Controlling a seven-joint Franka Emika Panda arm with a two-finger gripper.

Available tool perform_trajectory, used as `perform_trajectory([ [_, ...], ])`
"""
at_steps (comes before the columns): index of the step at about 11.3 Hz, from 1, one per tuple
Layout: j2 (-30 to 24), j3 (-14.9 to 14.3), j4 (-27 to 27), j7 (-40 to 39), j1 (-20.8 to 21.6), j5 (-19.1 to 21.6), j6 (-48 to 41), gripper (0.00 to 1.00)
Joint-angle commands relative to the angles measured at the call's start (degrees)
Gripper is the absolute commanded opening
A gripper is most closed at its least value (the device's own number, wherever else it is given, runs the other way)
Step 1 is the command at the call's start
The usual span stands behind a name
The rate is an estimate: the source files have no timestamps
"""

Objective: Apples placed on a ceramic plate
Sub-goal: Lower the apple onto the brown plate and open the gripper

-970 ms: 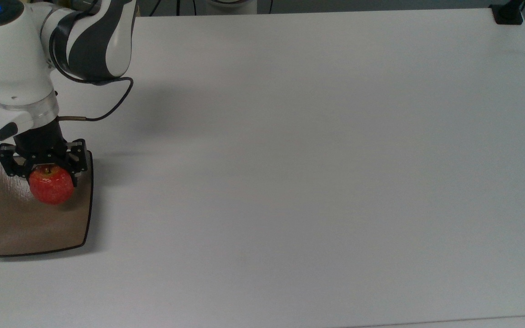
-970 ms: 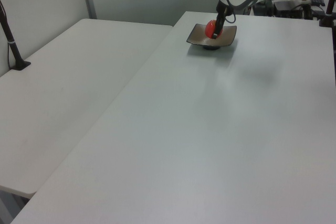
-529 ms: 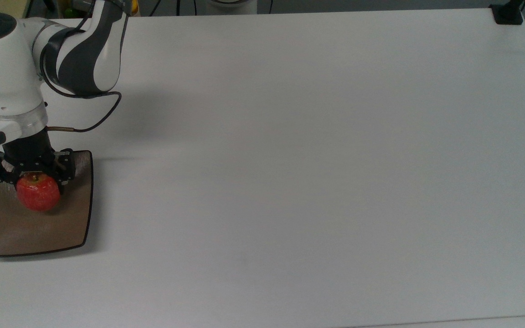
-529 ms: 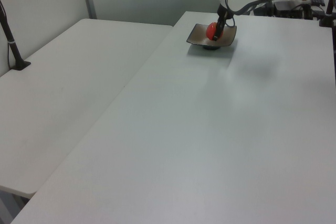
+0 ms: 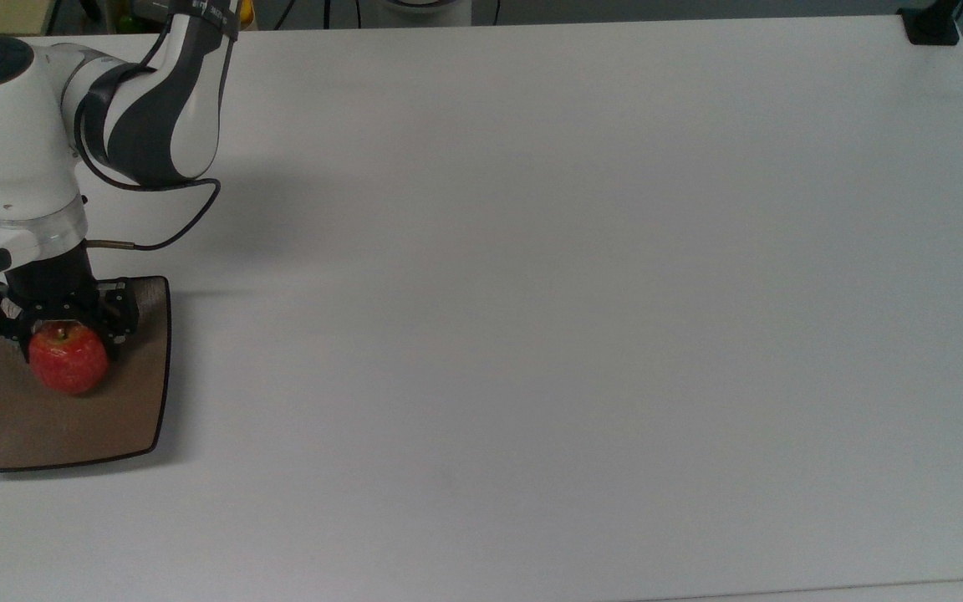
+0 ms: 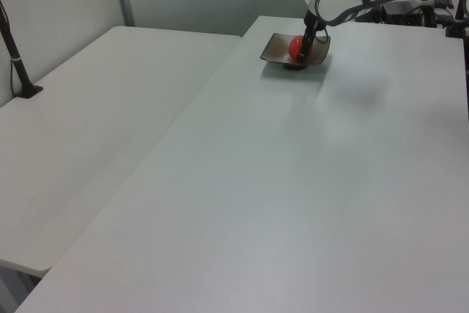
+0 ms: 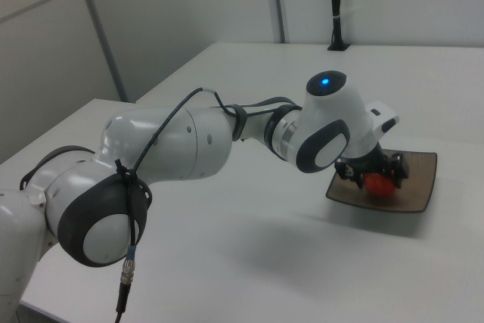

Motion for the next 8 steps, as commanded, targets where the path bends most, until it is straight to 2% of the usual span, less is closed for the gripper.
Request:
perform_trajectory([
  [1, 0.4, -0.4, -0.7, 1.0, 0.4, -0.2, 3.1, 1.0],
  [5, -0.4, -0.4, -1.1, 1.0, 0.7, -0.1, 3.2, 1.0],
  [8, -8.9, -0.3, -6.8, 1.1, 0.8, 0.0, 2.3, 1.0],
])
